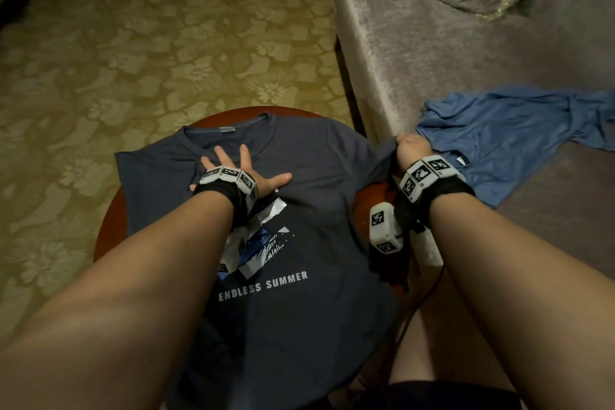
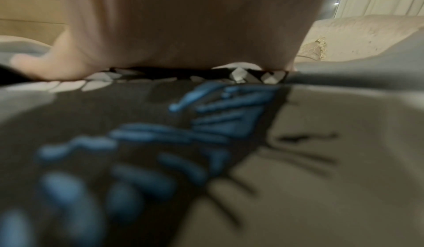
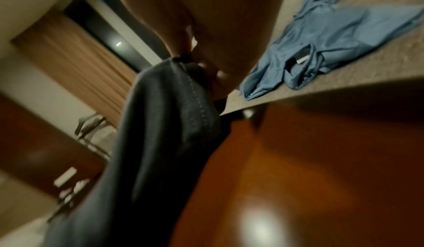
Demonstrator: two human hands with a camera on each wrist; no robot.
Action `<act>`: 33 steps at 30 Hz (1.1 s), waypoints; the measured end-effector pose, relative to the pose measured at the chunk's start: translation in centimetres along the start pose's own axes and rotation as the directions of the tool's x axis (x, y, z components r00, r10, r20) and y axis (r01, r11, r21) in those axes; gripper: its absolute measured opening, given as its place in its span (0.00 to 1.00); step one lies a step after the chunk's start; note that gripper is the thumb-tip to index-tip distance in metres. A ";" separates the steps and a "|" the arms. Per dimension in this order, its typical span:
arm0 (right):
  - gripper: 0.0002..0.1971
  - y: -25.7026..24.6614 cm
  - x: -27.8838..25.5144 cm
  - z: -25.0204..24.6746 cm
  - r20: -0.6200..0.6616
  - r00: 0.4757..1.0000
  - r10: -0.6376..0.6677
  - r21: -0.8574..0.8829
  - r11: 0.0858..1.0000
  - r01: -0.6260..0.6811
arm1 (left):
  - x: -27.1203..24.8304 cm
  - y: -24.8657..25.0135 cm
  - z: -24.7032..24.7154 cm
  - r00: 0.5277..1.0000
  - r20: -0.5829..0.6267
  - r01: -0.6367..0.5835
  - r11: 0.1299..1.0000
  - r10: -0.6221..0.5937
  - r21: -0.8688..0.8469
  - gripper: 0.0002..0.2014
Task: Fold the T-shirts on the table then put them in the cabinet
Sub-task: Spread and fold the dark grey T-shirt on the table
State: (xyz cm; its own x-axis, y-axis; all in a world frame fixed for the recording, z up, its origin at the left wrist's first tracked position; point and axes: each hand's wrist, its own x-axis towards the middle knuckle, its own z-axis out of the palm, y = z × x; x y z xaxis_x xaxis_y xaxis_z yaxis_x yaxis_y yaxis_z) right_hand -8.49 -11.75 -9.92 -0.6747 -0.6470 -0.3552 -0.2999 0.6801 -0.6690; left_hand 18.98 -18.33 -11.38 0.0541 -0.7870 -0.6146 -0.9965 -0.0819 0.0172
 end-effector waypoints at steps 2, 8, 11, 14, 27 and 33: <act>0.20 -0.2 -0.4 0.6 0.112 0.994 0.007 -0.022 1.000 -0.005 | 0.1 0.0 0.0 1.000 0.003 0.002 1.000 -0.002 0.003 0.66; 0.27 0.4 -0.6 1.5 0.276 0.961 0.017 0.020 1.000 -0.023 | 0.0 0.0 -0.1 1.000 0.005 0.000 1.000 0.000 0.008 0.66; 0.25 0.4 0.2 1.2 0.102 0.992 0.067 0.021 0.997 -0.070 | 0.0 0.1 -0.1 1.000 0.004 0.004 1.000 -0.004 0.011 0.66; 0.22 0.5 0.5 0.7 0.007 0.994 0.112 0.026 0.993 -0.112 | 0.1 0.1 -0.1 1.000 0.008 0.005 1.000 -0.005 0.010 0.66; 0.27 1.3 1.6 1.6 0.308 0.950 0.053 -0.069 0.997 -0.033 | 0.2 0.0 -0.1 1.000 0.013 0.002 1.000 -0.002 0.010 0.68; 0.34 0.7 -0.5 0.4 0.114 0.992 -0.057 0.140 0.989 0.041 | 0.3 -0.1 0.0 1.000 0.011 -0.010 1.000 0.010 0.006 0.68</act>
State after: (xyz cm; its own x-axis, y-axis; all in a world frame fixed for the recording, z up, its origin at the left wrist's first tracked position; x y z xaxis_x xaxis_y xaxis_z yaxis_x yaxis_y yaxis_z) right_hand -8.08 -11.03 -10.48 -0.5753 -0.7199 -0.3882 -0.2298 0.5978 -0.7680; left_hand 19.11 -18.57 -11.55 0.0432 -0.7811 -0.6230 -0.9973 -0.0704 0.0190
